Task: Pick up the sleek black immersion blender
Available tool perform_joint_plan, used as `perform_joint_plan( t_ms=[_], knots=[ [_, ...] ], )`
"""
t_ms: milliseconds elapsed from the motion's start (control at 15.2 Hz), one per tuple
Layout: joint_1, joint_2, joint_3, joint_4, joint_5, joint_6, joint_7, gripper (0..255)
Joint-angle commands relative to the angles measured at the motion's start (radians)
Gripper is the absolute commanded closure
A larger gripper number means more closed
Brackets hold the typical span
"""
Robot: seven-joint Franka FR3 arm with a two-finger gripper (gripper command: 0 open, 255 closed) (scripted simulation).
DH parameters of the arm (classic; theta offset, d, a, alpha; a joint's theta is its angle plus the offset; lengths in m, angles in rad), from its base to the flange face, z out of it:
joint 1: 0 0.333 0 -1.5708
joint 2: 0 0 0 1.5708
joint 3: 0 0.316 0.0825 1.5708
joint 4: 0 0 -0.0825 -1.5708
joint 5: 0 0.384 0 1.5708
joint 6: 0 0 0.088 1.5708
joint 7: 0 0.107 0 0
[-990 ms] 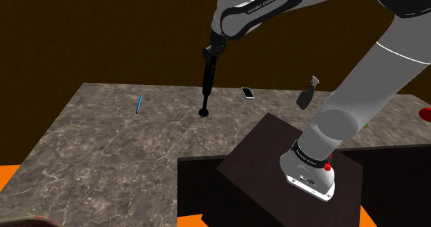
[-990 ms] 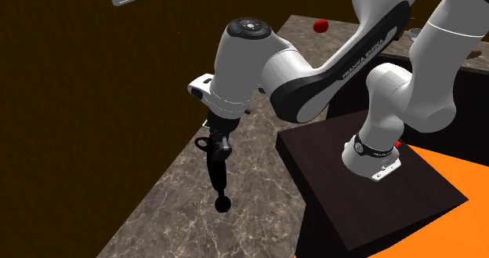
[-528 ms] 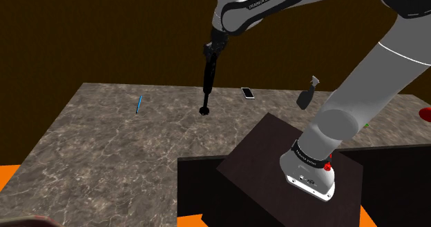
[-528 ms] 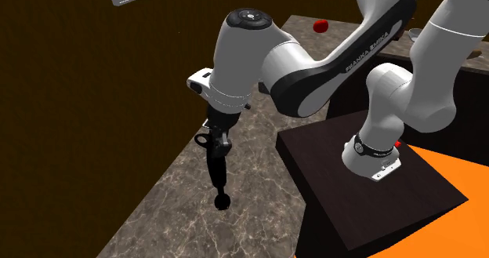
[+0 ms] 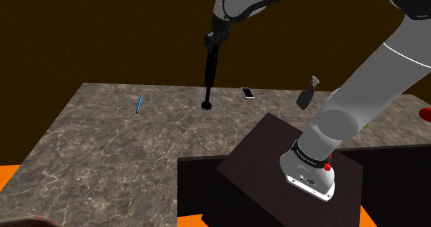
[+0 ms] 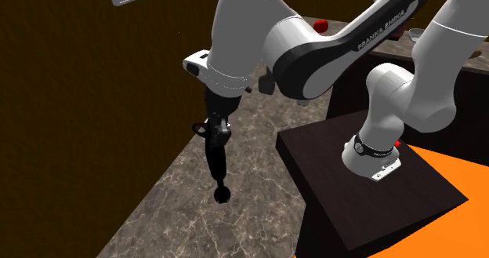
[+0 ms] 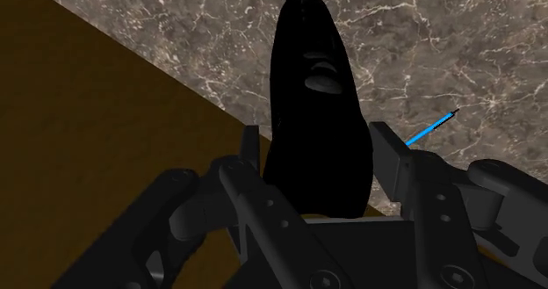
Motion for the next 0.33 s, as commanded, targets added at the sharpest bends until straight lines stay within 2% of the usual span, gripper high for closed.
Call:
perform_joint_plan(
  t_ms=[0, 264],
  knots=[
    [0.0, -0.008, -0.001, 0.021, 0.004, -0.027, -0.006, 255],
    [0.001, -0.016, -0.001, 0.041, 0.007, -0.056, -0.011, 255]
  ],
)
